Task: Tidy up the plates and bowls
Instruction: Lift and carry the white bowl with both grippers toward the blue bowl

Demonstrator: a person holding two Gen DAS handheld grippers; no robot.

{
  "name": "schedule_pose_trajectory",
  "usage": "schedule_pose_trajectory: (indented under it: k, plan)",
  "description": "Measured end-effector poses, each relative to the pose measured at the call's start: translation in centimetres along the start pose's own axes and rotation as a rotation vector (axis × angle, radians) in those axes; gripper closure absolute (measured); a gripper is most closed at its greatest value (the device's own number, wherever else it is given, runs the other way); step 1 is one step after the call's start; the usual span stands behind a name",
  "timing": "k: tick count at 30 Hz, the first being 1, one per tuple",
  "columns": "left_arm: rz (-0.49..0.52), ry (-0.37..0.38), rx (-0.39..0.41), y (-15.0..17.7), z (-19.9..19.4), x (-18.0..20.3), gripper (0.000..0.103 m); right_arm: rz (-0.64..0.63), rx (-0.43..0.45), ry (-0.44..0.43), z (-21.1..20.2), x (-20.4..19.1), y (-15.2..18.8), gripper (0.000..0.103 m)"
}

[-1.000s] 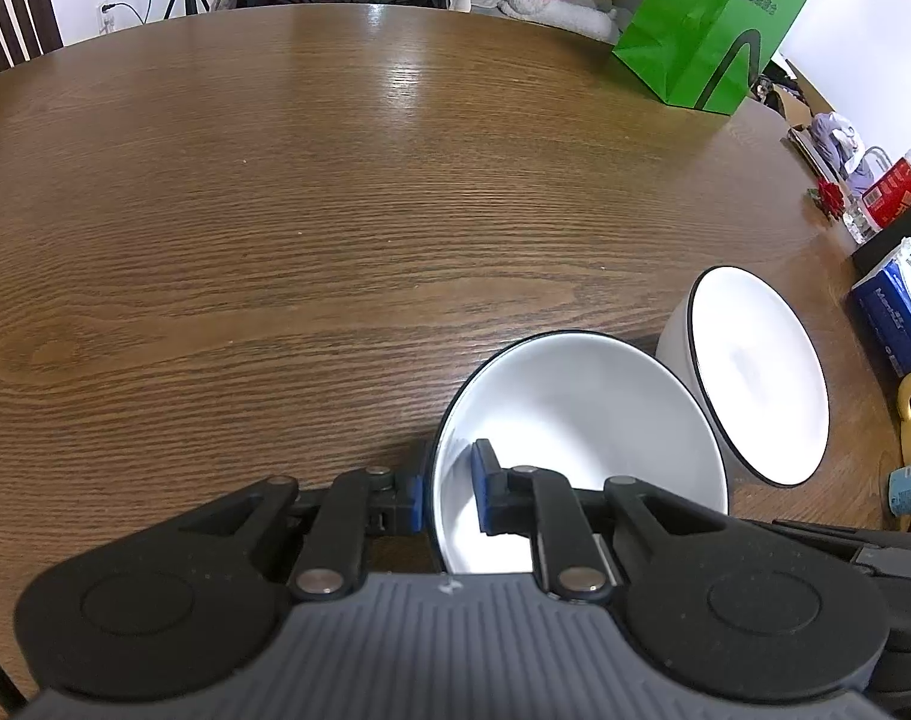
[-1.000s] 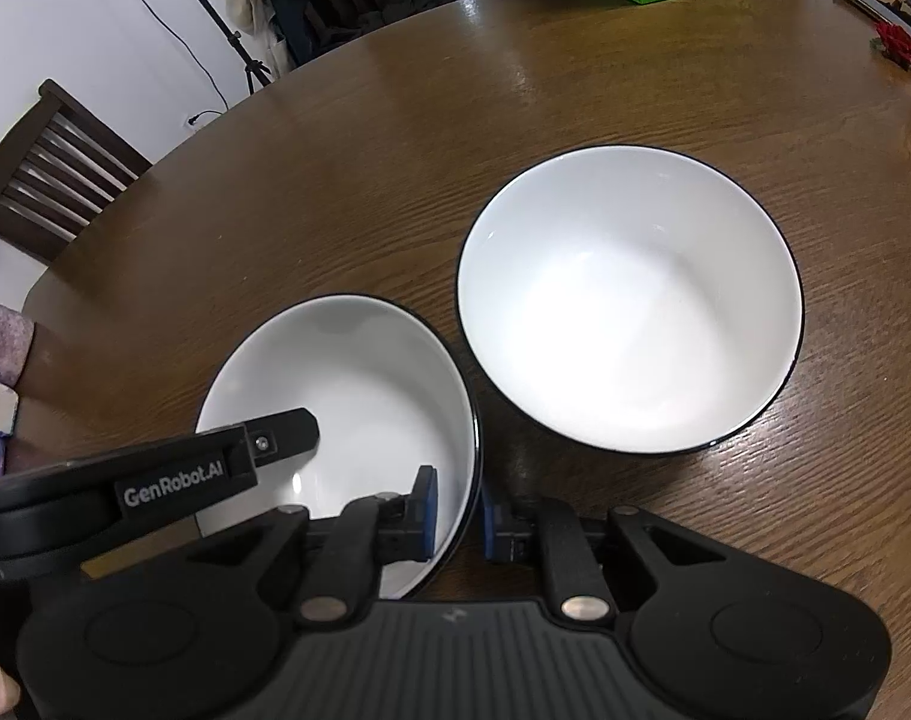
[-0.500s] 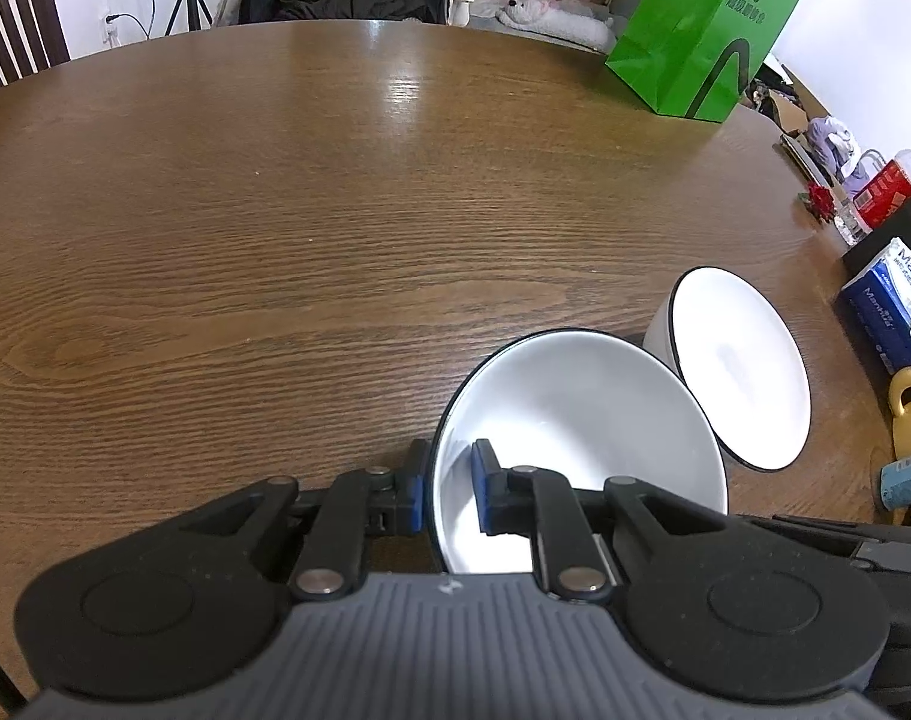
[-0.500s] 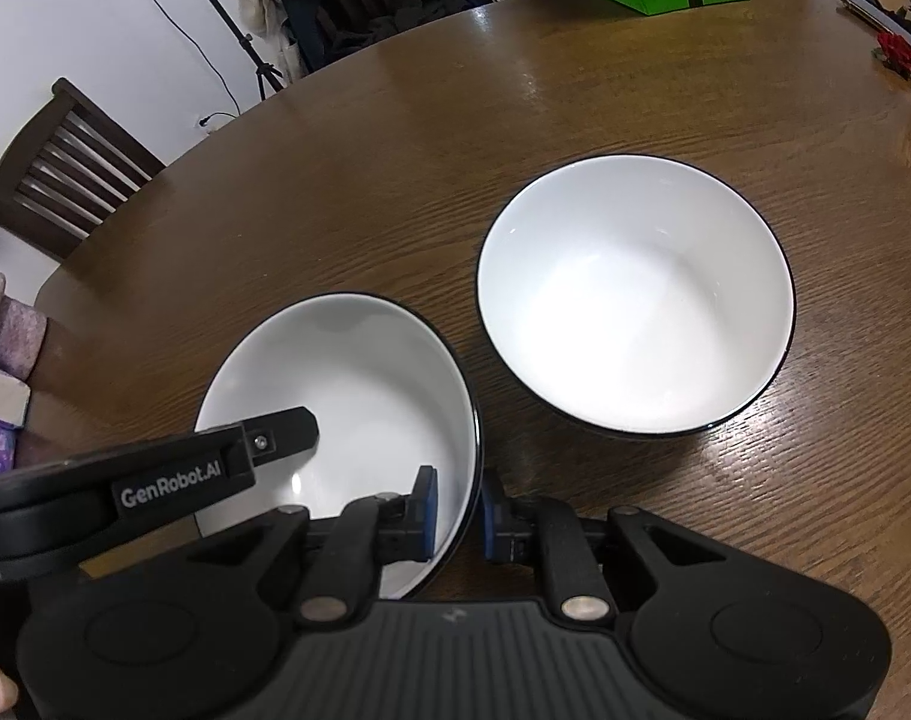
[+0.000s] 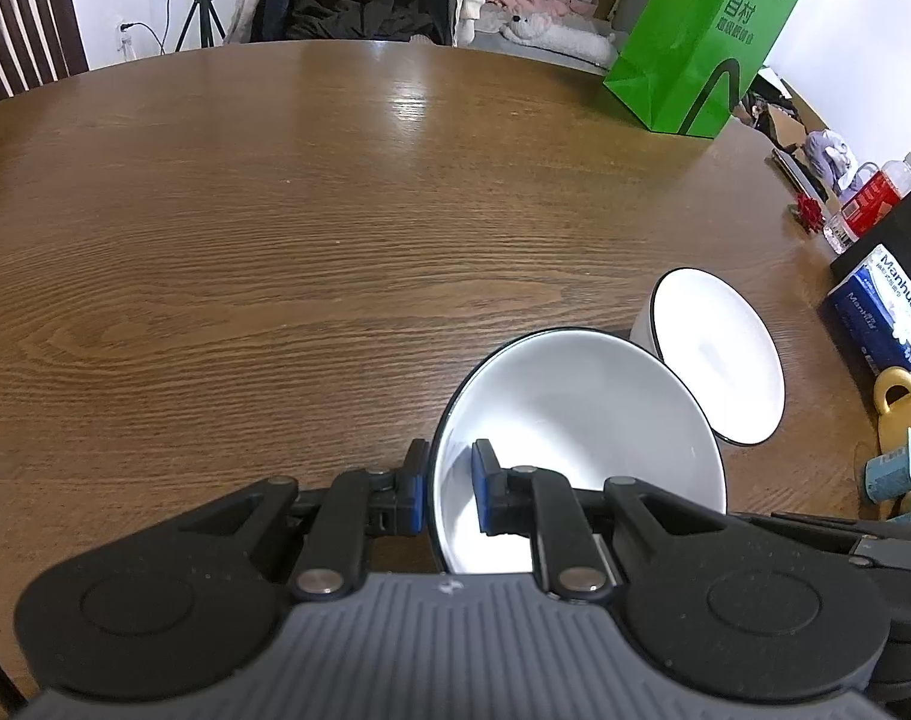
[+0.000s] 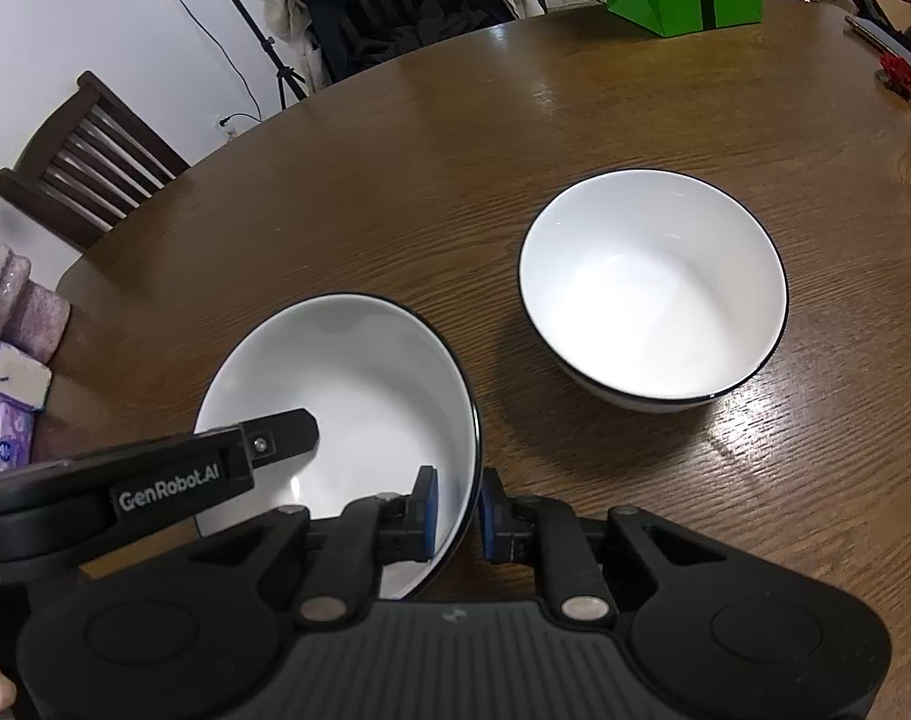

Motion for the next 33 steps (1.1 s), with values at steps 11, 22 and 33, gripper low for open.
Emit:
schedule_pose_trajectory:
  k: [11, 22, 33]
  plan:
    - [0.000, 0.000, 0.031, 0.9, -2.9, 0.0, 0.087, -0.026, 0.023, -0.007, -2.5, -1.2, 1.0, 0.089]
    - [0.005, -0.007, 0.048, 2.7, -5.8, -0.3, 0.087, -0.051, 0.045, -0.013, -5.0, -2.5, 2.6, 0.089]
    - [-0.005, -0.012, 0.068, 4.2, -8.7, -1.0, 0.087, -0.078, 0.059, -0.024, -7.3, -4.2, 4.3, 0.089]
Point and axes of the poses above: each gripper's, at about its wrist camera, not at the fingertips, and z roughly the way its jaws point, x to its right, y to its underside, the point moved 10 cm from there along z, roughly the way its jaws point, and after that the axes turned 11 degrees about y, right-handed, at the moved point
